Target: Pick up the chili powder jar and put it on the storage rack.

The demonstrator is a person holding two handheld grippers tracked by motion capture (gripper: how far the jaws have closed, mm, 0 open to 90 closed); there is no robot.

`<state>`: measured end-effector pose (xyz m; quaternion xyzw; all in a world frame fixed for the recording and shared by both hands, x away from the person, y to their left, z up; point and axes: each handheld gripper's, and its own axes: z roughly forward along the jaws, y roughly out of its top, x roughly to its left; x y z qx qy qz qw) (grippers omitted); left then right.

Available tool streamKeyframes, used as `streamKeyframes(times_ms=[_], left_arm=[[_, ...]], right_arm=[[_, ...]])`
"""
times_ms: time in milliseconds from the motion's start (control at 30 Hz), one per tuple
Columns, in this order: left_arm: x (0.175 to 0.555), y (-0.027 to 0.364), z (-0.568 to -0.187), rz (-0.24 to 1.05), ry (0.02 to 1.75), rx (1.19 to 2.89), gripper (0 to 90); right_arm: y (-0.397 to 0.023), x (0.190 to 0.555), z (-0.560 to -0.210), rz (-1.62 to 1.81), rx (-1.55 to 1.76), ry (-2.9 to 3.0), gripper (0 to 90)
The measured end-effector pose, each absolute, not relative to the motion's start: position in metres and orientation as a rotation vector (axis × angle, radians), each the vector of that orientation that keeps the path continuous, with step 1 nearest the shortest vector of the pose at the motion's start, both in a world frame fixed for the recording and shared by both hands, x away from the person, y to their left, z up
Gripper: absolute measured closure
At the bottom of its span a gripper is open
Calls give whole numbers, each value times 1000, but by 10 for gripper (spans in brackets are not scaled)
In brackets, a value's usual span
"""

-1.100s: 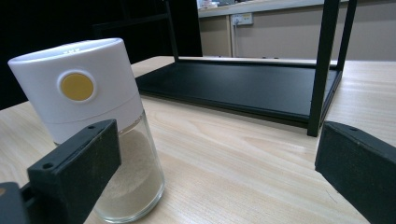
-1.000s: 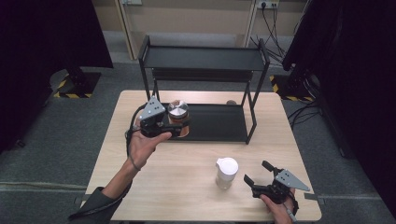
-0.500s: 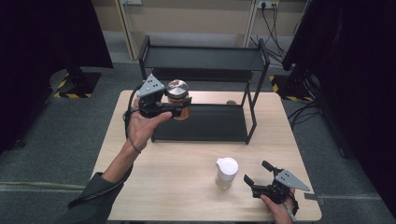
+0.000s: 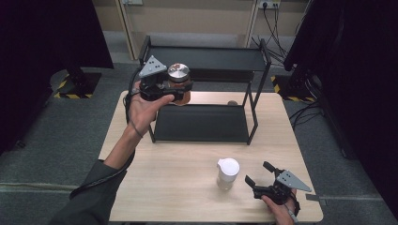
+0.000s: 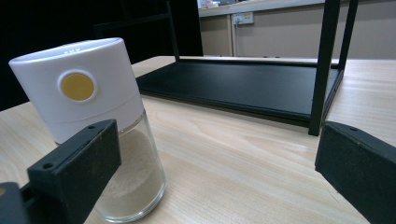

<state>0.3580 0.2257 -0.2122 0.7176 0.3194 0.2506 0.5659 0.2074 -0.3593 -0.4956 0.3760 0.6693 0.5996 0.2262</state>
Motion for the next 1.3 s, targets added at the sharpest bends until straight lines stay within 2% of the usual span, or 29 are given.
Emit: streamKeyframes(times_ms=[733, 1133, 1300], left_arm=[[380, 202, -173, 629, 819, 1664, 302], [400, 195, -166, 687, 852, 1635, 302], [405, 193, -166, 679, 923, 1598, 302]], right_arm=[[-361, 208, -496, 1663, 1037, 1843, 6], [-362, 208, -496, 1671, 1039, 1843, 6], [-362, 208, -496, 1673, 1038, 1843, 6]])
